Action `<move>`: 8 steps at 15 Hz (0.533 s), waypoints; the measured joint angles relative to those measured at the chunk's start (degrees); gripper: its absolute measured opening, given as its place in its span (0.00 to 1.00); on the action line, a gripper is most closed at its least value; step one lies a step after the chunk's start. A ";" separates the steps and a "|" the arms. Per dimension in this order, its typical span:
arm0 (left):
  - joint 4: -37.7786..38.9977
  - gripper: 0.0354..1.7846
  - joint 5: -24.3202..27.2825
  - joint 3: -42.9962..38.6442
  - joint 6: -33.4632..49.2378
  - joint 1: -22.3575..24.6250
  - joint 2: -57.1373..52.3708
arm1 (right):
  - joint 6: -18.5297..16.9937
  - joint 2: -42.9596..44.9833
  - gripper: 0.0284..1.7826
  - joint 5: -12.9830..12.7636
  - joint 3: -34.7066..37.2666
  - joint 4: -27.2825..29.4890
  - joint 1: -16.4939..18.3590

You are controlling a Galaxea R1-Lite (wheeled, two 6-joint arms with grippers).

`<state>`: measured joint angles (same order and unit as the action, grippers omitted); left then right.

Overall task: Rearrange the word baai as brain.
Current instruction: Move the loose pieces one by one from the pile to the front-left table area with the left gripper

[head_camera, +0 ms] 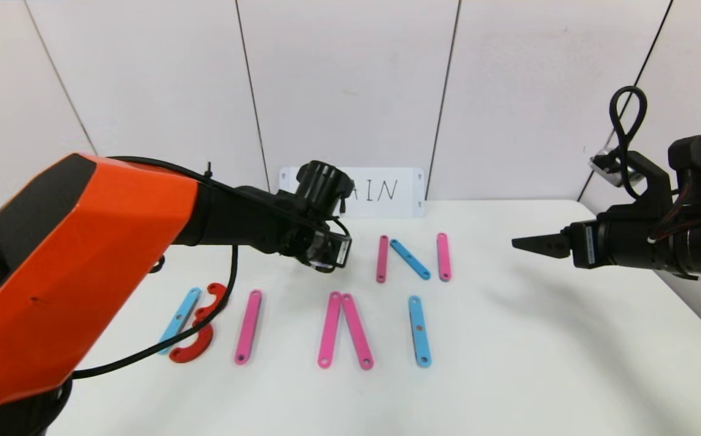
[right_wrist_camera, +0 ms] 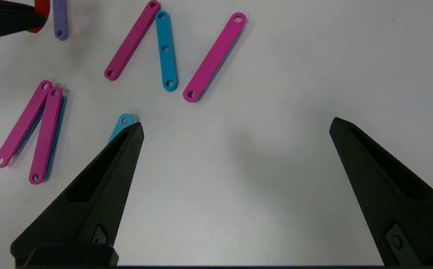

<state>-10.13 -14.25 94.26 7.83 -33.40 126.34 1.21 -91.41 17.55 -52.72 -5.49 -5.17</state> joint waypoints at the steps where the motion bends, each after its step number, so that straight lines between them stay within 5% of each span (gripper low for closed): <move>1: 0.05 0.16 1.55 -2.15 -1.49 0.39 -1.90 | -0.02 -0.07 0.98 0.00 -0.02 0.00 0.00; 8: -0.17 0.16 4.56 -16.31 -14.08 3.15 -10.76 | 0.05 -0.46 0.98 0.00 -0.11 0.00 0.00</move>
<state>-10.30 -9.69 77.95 -6.25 -30.26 115.58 1.26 -91.87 17.55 -52.83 -5.49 -5.17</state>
